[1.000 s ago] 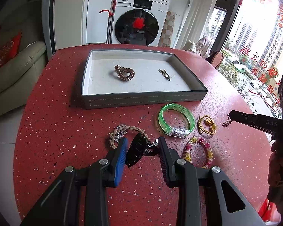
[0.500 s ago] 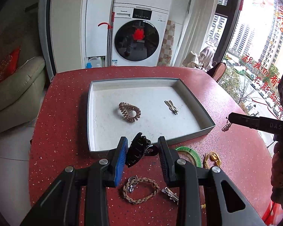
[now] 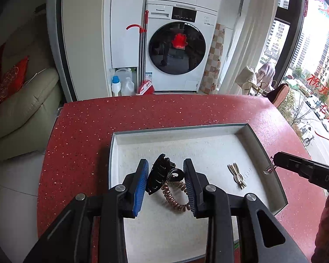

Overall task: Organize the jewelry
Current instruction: 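Carry the claw clip with the left tool while the right tool carries the heart charm over the tray, then open the left tool beside the hair tie while the right tool releases the charm beside the bunny clip, then move the left tool to the braided rope bracelet while the right tool reaches the beaded bracelet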

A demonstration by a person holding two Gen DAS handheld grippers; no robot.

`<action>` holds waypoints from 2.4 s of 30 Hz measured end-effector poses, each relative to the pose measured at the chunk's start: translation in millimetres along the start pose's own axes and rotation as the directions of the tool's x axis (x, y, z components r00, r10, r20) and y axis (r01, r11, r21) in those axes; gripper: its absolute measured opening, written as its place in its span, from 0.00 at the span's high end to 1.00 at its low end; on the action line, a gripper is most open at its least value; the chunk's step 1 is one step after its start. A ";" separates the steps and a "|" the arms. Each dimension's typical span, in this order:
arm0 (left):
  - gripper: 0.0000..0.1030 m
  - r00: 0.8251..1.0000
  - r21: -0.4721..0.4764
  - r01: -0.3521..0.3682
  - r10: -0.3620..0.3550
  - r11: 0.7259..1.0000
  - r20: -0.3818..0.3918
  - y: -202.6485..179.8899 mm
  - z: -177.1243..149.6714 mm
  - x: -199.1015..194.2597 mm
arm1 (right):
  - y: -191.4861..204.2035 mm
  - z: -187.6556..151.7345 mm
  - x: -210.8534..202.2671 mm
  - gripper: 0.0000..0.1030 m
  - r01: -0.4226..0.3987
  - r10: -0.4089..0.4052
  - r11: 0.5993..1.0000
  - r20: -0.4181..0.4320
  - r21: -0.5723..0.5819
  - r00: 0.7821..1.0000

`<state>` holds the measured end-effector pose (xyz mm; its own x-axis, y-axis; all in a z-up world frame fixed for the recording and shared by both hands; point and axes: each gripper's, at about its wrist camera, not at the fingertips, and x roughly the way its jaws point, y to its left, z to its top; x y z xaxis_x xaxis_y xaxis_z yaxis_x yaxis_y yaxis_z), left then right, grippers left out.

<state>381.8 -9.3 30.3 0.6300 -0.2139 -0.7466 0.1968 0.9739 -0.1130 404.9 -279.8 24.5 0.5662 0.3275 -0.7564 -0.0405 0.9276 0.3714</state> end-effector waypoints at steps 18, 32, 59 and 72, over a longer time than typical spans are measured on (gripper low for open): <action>0.50 0.993 0.031 -0.097 0.098 0.995 -0.057 -4.0 -20.4 65.9 | 2.8 -13.3 46.0 0.84 0.102 -0.103 0.991 -0.013 -0.092 0.995; 0.09 0.990 0.060 -0.135 0.137 0.989 -0.024 -10.8 -24.1 55.0 | 9.6 -35.5 41.8 0.63 0.098 -0.105 0.988 -0.048 -0.115 0.993; 0.00 0.994 0.013 -0.092 0.091 0.996 0.056 -3.2 -55.5 -25.1 | 26.0 -63.5 -18.1 0.19 -0.012 0.012 0.997 -0.001 -0.070 1.000; 0.00 1.000 -0.070 -0.001 -0.001 0.998 -0.025 13.1 -108.1 -64.7 | 31.0 -116.3 -69.9 0.00 -0.058 0.062 0.996 0.064 -0.062 0.996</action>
<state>262.5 25.5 6.3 0.6105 -0.2126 -0.7629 0.1431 0.9770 -0.1578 268.4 -253.0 26.3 0.6141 0.3720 -0.6961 -0.1241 0.9165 0.3803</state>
